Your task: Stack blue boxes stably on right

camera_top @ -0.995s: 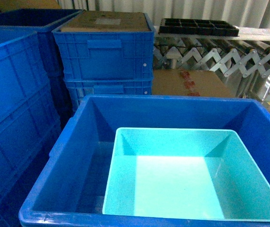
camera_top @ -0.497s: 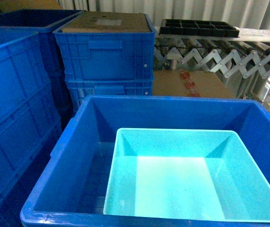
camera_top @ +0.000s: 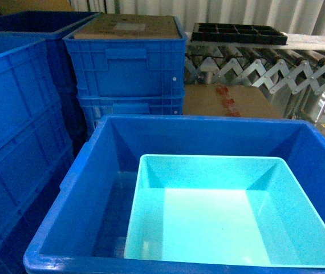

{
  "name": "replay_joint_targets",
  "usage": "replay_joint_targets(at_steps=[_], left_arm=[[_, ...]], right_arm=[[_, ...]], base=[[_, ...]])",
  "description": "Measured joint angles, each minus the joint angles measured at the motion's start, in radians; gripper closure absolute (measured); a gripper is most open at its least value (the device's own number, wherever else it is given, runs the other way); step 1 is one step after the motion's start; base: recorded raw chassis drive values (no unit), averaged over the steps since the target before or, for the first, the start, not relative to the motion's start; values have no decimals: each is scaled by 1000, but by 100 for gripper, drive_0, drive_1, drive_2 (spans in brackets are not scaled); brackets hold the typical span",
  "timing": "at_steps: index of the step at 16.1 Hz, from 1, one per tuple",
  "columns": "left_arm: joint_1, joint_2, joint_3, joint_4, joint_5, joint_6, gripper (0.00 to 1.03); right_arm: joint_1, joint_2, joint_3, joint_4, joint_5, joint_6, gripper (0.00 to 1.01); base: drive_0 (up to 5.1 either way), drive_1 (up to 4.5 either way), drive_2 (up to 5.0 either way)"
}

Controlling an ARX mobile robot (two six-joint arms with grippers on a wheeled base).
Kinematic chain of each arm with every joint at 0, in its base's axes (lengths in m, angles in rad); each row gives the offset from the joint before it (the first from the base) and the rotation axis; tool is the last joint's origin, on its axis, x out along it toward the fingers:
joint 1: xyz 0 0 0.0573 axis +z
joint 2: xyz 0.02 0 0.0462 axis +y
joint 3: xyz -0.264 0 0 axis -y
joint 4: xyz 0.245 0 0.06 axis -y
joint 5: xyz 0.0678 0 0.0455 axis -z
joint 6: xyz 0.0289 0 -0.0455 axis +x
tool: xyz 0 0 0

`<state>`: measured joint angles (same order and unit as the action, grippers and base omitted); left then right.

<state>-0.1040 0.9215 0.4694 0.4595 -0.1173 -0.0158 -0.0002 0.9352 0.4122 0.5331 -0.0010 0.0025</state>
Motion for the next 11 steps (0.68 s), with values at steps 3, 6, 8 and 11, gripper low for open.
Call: replay_joint_targets(at_steps=[3, 6, 8, 11], left_arm=[[34, -113, -183, 44, 46, 0, 101], [106, -221, -277, 51, 116, 0, 101], [101, -283, -333, 32, 117, 1, 101], [101, -384, -383, -15, 117, 1, 101]], right_arm=[[0, -112, -159, 29, 0, 0, 99], [0, -212, -245, 20, 0, 0, 99], [0, -284, -293, -9, 0, 0, 99], [0, -390, -339, -66, 0, 0, 99]], base=[[0, 0, 0], [0, 0, 0], [0, 0, 0], [0, 0, 0]])
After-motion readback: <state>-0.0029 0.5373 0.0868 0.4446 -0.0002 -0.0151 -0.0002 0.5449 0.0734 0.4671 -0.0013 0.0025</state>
